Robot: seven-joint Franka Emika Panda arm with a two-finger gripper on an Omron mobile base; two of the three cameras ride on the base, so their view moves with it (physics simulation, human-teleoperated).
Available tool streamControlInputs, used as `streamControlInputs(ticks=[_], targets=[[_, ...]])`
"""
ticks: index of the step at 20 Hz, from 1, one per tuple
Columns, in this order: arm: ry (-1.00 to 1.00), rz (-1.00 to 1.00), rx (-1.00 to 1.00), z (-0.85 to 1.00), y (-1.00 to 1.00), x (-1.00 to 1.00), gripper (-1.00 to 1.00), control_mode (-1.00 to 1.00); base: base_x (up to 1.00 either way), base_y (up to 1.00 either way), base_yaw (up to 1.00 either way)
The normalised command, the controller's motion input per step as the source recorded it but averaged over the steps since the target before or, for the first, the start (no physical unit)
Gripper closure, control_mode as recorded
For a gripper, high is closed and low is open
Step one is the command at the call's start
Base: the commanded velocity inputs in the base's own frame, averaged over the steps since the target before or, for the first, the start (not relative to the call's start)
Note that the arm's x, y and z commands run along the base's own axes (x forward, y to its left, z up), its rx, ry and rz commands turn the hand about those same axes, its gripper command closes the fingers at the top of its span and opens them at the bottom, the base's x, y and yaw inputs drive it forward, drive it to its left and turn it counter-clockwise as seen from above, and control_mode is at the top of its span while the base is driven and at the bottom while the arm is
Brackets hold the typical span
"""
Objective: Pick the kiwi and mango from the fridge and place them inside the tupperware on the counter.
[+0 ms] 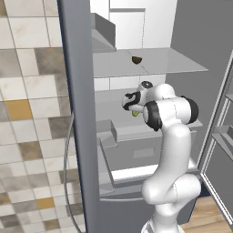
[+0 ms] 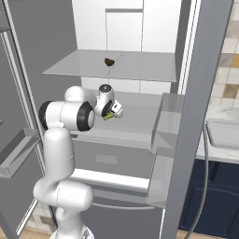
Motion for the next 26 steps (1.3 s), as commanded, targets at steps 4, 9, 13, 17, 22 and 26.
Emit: streamControlInputs(ticks=[4,9,13,17,22,26], targets=[[0.02,0.00,0.00,-0.22,0.00,0.00,1.00,-1.00,0.00,0.00,0.00],[0.07,0.00,0.00,-0.15,0.00,0.00,1.00,-1.00,0.00,0.00,0.00],[0.12,0.00,-0.02,-0.07,0.00,0.00,1.00,-1.00,0.00,0.00,0.00],[0.02,0.00,0.00,-0.11,0.00,0.00,1.00,-1.00,0.00,0.00,0.00],[0.01,0.00,0.00,-0.27,0.00,-0.15,1.00,-1.00,0.00,0.00,0.00],[-0.01,0.00,0.00,-0.39,0.00,-0.36,1.00,-1.00,0.00,0.00,0.00]])
